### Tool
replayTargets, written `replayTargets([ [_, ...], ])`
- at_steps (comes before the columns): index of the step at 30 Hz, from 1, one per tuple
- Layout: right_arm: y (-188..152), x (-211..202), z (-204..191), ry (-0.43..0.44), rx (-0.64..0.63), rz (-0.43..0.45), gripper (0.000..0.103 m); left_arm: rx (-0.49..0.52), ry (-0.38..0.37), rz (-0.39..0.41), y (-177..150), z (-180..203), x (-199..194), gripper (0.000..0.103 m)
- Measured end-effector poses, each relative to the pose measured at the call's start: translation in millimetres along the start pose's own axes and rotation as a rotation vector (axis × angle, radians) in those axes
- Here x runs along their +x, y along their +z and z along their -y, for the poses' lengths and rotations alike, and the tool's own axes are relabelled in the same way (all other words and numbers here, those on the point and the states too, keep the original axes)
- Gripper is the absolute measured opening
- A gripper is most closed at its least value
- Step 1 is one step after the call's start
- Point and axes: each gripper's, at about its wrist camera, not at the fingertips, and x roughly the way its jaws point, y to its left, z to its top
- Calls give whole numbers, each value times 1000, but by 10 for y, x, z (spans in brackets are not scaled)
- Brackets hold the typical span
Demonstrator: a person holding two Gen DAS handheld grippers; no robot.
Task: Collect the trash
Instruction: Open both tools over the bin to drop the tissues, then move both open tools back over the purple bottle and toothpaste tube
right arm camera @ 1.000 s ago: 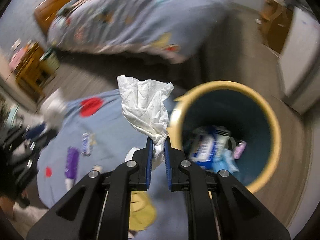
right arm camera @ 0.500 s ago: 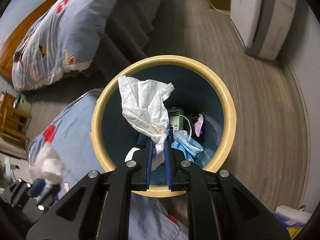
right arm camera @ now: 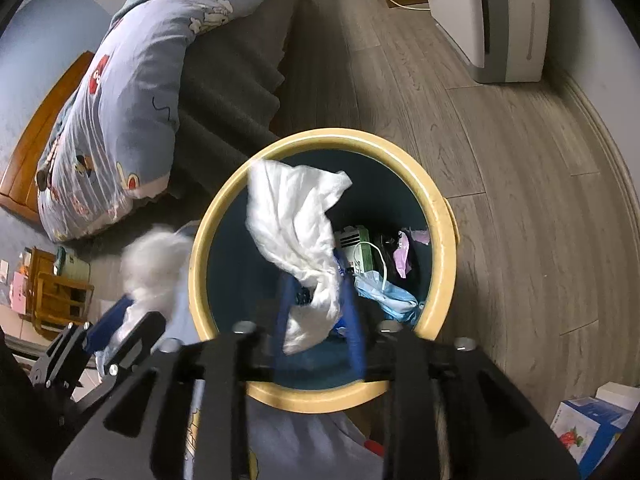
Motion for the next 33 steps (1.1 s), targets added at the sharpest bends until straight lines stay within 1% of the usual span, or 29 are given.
replayTargets([
  [1,3,-2,5,-2,3,3,37,-2,8,6,7,1,5,60],
  [3,11,-7,13,-12,6,11,39,-5,9,8,-4,-6,10,61],
  [4,14,-9,20,-16,8,12,43,-7,9,3,-16,-7,19,63],
  [8,18,-8,21,-28,12,13,61,-16,18,-4,-84,-73,-5,71],
  [9,17,-13,2,-30,9,16,62,-21,21,-7,-108,-101,-14,77],
  [10,21,-18,-16,-31,5,18,68,-28,27,-9,-143,-138,-42,80],
  [11,18,-24,-41,-32,-2,19,76,-33,33,-9,-175,-176,-75,81],
  [12,26,-32,-78,-34,-11,24,81,-38,39,-8,-211,-210,-114,86],
  [13,28,-46,-112,-38,-19,30,87,-45,53,-8,-254,-261,-168,91],
  [14,27,-59,-138,-42,-25,36,92,-52,67,-7,-300,-314,-233,91],
  [16,18,-89,-226,-58,-49,45,96,-61,85,-7,-382,-434,-352,92],
  [21,-72,-177,-529,-110,-143,62,97,-88,148,-9,-645,-745,-720,95],
  [24,-177,-246,-743,-113,-185,66,97,-110,187,-21,-868,-937,-980,95],
  [27,-324,-307,-957,-82,-198,59,97,-128,229,-49,-1144,-1086,-1175,96],
  [29,-434,-324,-1098,-43,-181,40,97,-170,247,-73,-1393,-1216,-1248,96],
  [33,-651,-369,-1390,2,-186,31,97,-248,261,-118,-1737,-1401,-1234,96],
])
